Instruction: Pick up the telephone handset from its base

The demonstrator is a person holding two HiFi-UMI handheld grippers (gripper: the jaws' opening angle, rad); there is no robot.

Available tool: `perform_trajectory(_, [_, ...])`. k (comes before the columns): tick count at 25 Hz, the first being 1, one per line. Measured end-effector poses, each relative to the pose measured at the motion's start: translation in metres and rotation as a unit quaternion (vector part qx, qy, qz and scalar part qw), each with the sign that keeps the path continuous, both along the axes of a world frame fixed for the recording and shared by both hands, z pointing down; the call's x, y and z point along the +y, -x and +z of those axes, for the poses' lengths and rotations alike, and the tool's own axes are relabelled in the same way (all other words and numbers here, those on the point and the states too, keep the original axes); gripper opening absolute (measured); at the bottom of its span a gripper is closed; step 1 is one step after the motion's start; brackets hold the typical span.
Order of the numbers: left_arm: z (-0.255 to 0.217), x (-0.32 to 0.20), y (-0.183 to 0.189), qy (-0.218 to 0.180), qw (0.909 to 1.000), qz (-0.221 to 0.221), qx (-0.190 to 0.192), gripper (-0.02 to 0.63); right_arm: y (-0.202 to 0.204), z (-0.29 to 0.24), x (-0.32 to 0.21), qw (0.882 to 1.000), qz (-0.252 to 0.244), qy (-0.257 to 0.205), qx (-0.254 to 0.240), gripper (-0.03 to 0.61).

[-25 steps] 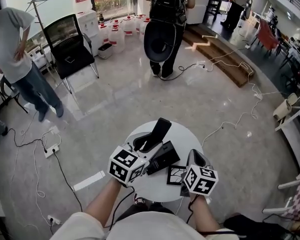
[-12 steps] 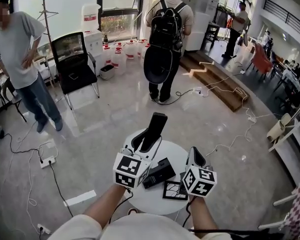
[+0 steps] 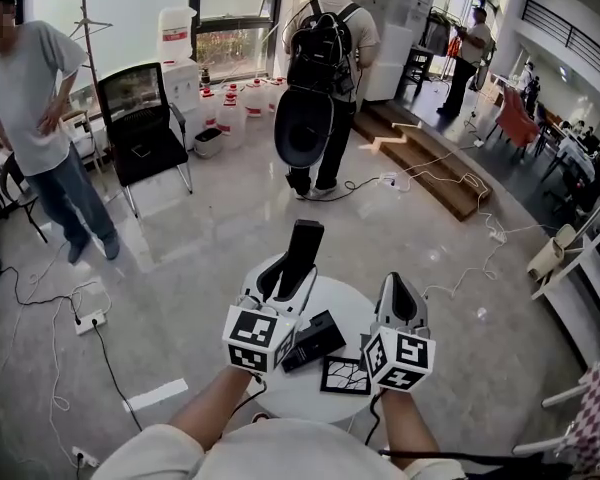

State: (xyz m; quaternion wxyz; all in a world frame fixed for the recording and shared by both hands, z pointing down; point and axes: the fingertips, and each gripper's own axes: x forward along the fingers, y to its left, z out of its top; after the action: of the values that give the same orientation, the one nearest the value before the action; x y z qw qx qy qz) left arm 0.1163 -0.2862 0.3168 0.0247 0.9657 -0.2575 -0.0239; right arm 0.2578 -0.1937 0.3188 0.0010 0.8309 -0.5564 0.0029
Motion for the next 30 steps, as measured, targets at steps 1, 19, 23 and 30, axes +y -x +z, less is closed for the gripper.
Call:
perform_trajectory(1, [0.002,0.000,-0.001,0.002,1.0000,0.000,-0.001,0.199,0.000,0.002,0.000,1.000,0.001,0.004,-0.001,0.023])
perform_trajectory(19, [0.013,0.009,-0.018,0.010,0.9998,-0.008,-0.014,0.199,-0.014,0.013,0.015,0.999,0.012,0.032,-0.010,0.023])
perform_trajectory(23, [0.011,0.006,-0.016,0.007,0.9998,-0.009,-0.016,0.199,-0.014,0.010,0.013,0.999,0.014,0.034,-0.003,0.023])
perform_trajectory(30, [0.012,0.005,-0.020,0.009,0.9998,-0.010,-0.014,0.199,-0.018,0.012,0.013,0.999,0.016,0.040,0.005,0.023])
